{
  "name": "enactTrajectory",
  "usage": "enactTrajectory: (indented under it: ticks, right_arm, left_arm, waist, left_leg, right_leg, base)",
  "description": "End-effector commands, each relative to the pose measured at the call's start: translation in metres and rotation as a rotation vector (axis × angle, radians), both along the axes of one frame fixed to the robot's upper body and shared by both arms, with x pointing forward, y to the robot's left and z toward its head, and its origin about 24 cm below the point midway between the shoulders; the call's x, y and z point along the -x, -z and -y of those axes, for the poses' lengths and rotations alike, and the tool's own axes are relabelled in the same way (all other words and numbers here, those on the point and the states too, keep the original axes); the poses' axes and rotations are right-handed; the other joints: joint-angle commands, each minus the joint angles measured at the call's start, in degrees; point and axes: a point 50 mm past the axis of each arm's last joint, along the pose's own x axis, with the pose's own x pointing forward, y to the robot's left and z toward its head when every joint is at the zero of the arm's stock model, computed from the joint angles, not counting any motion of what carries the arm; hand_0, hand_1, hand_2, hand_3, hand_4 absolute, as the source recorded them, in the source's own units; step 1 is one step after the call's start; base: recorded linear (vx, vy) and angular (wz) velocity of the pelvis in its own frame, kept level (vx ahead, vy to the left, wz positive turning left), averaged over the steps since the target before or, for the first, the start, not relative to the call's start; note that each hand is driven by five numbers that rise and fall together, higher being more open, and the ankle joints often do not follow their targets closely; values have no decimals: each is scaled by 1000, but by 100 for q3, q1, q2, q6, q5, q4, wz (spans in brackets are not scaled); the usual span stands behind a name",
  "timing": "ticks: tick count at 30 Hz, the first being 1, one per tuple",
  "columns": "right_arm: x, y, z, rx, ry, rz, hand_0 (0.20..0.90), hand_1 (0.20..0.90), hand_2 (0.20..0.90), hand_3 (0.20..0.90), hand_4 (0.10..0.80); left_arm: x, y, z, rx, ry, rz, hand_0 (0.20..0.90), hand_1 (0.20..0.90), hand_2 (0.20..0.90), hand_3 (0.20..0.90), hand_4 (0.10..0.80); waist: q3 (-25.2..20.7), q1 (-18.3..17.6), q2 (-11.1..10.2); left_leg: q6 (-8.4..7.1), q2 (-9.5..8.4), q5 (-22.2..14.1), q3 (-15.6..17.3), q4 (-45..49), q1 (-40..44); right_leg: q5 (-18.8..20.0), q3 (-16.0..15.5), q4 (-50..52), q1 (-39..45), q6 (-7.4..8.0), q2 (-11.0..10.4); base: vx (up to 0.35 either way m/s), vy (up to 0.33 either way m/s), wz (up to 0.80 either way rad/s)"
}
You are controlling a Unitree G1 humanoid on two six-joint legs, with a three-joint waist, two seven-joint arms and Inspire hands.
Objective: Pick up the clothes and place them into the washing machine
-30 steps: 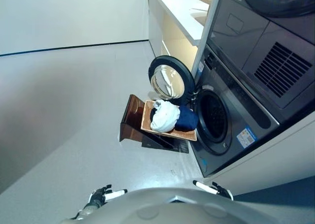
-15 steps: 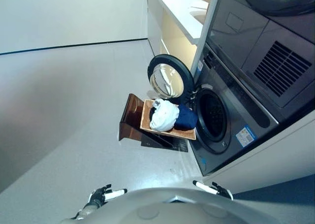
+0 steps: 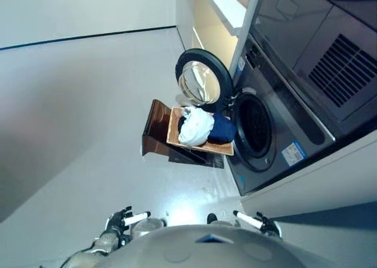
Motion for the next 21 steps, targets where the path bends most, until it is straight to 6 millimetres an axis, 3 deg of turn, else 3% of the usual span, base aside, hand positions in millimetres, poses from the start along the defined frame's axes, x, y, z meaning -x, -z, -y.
enactTrajectory:
  ticks: [1,8,13,15,18,21]
  right_arm:
    - [-4,-2,3,16,32,34,900,900,900,900,800]
    - [1,-2,9,17,65,8,900,900,900,900,800]
    - [-5,-3,9,14,76,35,900,900,900,900,800]
    - [-9,-4,11,15,100,69,900,900,900,900,800]
    - [-11,-5,11,18,125,83,900,900,900,900,800]
    - [-11,-5,12,25,123,83,900,900,900,900,800]
  left_arm:
    - [1,3,14,36,1,3,900,900,900,900,800]
    - [7,1,0,11,-24,-24,900,900,900,900,800]
    - [12,0,-5,1,-32,-37,900,900,900,900,800]
    - [13,-1,-8,-8,-14,-48,900,900,900,900,800]
    - [4,-2,-11,-18,2,-28,900,900,900,900,800]
    - [1,-2,-12,-22,13,-19,900,900,900,900,800]
  waist:
    - [-395,-43,-68]
    - [-325,11,-35]
    - [-300,50,6]
    - [-207,13,61]
    - [-48,-84,139]
    - [-45,-169,188]
  left_leg:
    - [-187,-190,163,40,95,-241]
    - [14,-382,33,102,113,-155]
    - [106,-441,-54,97,171,-86]
    - [229,-499,-92,29,129,70]
    - [336,-485,-120,-80,142,213]
    - [310,-465,-242,-99,47,439]
  right_leg:
    - [-351,-252,226,302,-182,277]
    - [-458,-182,746,191,-74,-26]
    - [-490,-215,1217,76,-47,-120]
    - [-283,-175,2161,-294,-175,-208]
    - [-140,-161,3022,-697,-384,-116]
    - [-351,-516,2670,-1031,-410,-140]
  base:
    - [122,178,-60]
    - [73,156,-9]
    - [80,121,-1]
    - [82,180,-3]
    - [53,126,15]
    - [147,23,16]
